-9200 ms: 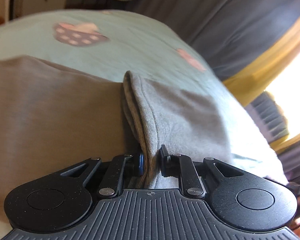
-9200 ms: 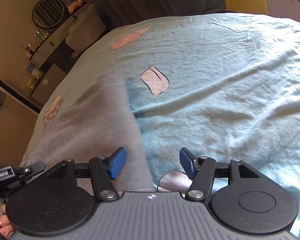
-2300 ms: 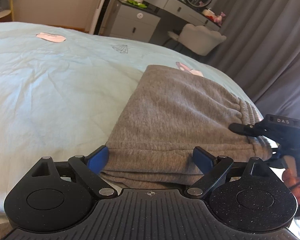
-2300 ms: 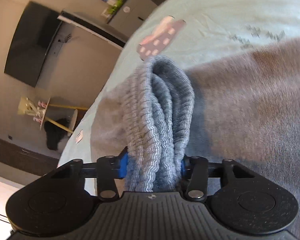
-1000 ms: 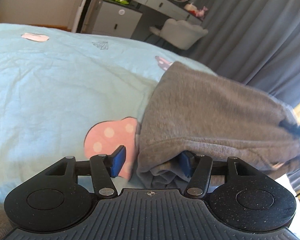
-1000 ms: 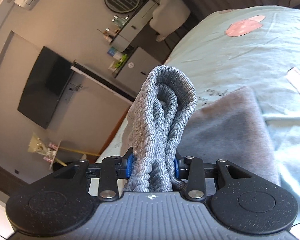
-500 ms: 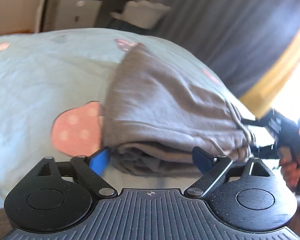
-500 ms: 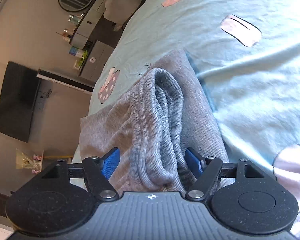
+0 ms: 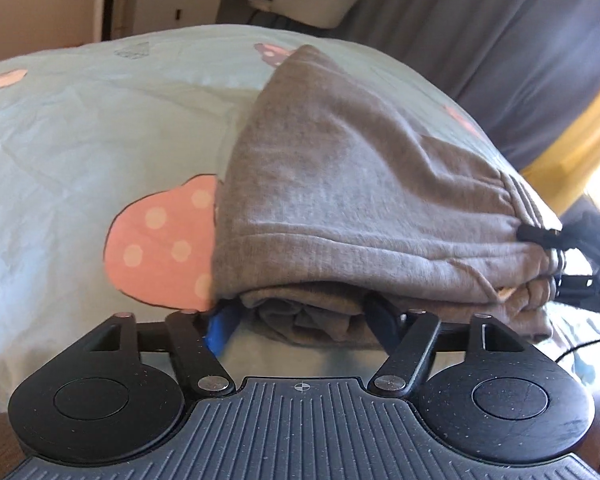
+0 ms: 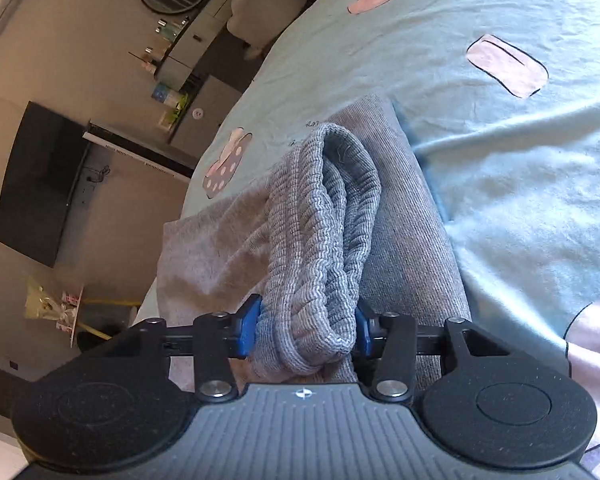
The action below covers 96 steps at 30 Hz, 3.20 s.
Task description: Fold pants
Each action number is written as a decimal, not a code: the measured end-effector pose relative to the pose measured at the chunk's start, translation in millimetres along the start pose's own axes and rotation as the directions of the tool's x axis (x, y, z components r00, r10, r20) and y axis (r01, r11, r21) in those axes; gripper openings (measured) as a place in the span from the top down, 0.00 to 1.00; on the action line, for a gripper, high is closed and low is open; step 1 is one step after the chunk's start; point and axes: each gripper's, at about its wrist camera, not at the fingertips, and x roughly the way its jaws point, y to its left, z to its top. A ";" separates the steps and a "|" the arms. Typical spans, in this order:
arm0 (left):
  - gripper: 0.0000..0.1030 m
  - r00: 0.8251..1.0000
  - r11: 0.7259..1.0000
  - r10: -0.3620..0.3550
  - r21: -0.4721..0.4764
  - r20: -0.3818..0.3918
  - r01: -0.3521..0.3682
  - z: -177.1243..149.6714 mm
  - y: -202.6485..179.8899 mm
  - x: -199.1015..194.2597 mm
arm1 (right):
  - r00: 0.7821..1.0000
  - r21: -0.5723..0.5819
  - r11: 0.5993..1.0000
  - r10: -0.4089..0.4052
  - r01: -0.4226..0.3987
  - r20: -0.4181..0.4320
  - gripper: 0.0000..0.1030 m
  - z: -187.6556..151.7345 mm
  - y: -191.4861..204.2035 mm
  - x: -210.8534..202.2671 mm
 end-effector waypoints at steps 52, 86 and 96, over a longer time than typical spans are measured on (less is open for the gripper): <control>0.12 0.980 0.968 -0.197 -0.168 -0.030 0.189 67.6 34.0 18.7 | 0.996 -0.049 0.995 -0.082 0.081 -0.016 0.15 27.5 -19.2 -0.2; 0.10 0.981 0.967 -0.184 0.166 -0.065 0.193 68.6 -7.1 83.6 | 0.993 -0.178 0.981 -0.094 0.080 -0.075 0.37 51.0 6.5 63.5; 0.58 0.965 0.965 -0.263 0.002 -0.024 0.263 97.4 3.3 43.9 | 0.998 -0.236 0.970 -0.059 0.051 -0.024 0.44 60.5 49.3 45.1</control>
